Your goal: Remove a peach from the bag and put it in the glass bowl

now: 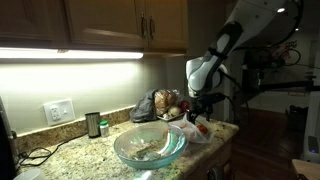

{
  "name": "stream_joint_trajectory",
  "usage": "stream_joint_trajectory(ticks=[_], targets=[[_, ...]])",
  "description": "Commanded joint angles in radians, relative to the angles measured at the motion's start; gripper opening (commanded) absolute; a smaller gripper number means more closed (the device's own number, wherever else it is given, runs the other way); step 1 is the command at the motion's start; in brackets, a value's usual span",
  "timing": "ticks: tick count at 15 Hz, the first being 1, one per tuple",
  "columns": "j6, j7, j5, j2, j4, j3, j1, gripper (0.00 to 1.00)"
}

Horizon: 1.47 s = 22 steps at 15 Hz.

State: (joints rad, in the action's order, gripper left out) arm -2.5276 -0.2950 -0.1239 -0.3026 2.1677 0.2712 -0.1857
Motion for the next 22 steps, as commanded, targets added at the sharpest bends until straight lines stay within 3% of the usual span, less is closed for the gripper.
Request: stream_joint_trajectory(ticks=[1,22], targets=[[-0.022,0.012,0.01,0.0,0.015,0.01,-0.006,1.0],[-0.071,0.022,0.027,-0.06,-0.008,0.014,-0.016,1.0]])
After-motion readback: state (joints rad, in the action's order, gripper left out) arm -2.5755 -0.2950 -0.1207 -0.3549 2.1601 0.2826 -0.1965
